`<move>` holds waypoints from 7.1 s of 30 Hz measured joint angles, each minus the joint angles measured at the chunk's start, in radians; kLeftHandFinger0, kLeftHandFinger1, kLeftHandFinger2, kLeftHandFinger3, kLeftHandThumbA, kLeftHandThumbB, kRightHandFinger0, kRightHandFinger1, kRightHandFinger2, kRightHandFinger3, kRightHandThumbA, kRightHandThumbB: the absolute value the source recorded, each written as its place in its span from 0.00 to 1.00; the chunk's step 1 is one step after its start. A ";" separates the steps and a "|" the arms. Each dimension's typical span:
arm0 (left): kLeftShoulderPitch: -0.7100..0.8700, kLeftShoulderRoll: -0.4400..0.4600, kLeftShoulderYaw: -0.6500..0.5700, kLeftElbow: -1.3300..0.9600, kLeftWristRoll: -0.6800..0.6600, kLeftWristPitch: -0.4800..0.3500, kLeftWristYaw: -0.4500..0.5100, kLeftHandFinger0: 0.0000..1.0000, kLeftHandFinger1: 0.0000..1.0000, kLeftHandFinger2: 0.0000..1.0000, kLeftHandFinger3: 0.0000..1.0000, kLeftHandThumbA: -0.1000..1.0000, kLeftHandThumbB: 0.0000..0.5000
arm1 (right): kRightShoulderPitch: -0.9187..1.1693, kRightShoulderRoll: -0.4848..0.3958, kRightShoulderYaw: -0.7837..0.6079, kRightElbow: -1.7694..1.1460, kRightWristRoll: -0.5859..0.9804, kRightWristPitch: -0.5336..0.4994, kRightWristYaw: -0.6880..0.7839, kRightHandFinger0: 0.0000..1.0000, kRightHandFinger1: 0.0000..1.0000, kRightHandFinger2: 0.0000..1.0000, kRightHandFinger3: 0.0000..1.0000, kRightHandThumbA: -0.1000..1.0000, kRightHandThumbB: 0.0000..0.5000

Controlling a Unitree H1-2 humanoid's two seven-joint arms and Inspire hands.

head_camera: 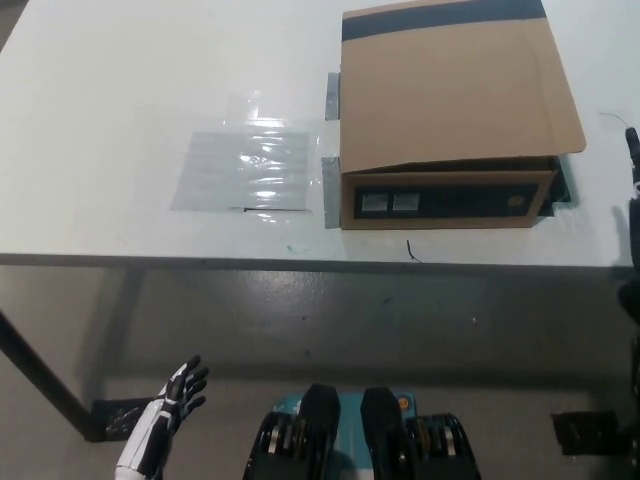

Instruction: A small storage box is placed at the center of the table and the robot uses its right hand to slide under its lid and push it upwards to open it

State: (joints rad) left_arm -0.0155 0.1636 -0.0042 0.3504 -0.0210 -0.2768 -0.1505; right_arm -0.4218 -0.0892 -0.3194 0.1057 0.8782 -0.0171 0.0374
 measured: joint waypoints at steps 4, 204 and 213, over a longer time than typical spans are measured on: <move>0.000 0.000 -0.005 0.000 -0.001 -0.013 -0.008 1.00 1.00 1.00 1.00 1.00 1.00 | -0.038 0.005 -0.050 0.056 0.060 0.036 0.008 1.00 1.00 1.00 1.00 1.00 0.76; -0.044 0.011 -0.042 0.000 -0.001 -0.010 -0.103 1.00 1.00 1.00 1.00 1.00 1.00 | 0.679 0.026 0.165 -0.433 -0.513 -0.079 0.100 1.00 1.00 1.00 1.00 1.00 0.68; -0.035 0.011 -0.041 -0.005 -0.003 -0.012 -0.104 1.00 1.00 1.00 1.00 1.00 1.00 | 0.793 0.024 0.249 -0.325 -0.697 -0.207 0.099 1.00 1.00 1.00 1.00 1.00 0.71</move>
State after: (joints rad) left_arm -0.0505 0.1750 -0.0457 0.3454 -0.0244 -0.2893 -0.2542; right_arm 0.3708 -0.0650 -0.0701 -0.2196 0.1813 -0.2239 0.1362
